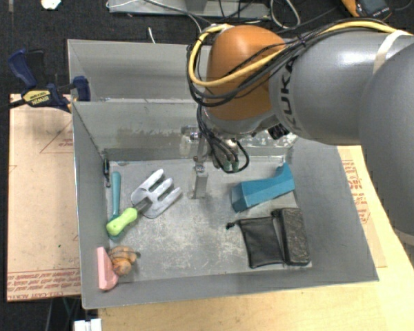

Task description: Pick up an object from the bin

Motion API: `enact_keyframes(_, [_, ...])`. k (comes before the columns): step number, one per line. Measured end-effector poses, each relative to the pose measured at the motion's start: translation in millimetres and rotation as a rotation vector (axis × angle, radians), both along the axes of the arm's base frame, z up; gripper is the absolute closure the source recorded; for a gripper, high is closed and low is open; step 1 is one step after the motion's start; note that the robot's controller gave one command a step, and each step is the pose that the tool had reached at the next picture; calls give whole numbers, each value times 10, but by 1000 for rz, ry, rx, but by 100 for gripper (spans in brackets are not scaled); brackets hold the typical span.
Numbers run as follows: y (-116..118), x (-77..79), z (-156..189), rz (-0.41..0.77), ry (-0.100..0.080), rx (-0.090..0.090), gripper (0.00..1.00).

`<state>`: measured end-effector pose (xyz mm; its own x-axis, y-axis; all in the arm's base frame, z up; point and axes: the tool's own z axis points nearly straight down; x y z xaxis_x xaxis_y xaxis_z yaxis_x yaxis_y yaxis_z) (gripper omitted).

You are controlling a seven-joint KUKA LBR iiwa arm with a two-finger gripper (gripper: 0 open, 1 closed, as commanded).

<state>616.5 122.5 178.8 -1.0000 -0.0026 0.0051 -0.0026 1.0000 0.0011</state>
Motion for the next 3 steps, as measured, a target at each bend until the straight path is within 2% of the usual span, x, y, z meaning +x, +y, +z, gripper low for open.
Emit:
enact_keyframes(1, [-4, 18, 36, -2, -6, 1, 0])
enact_keyframes(2, [123, 149, -346, 237, -18, 2, 0])
enact_keyframes(3, [62, 184, -716, 307, -9, 2, 0])
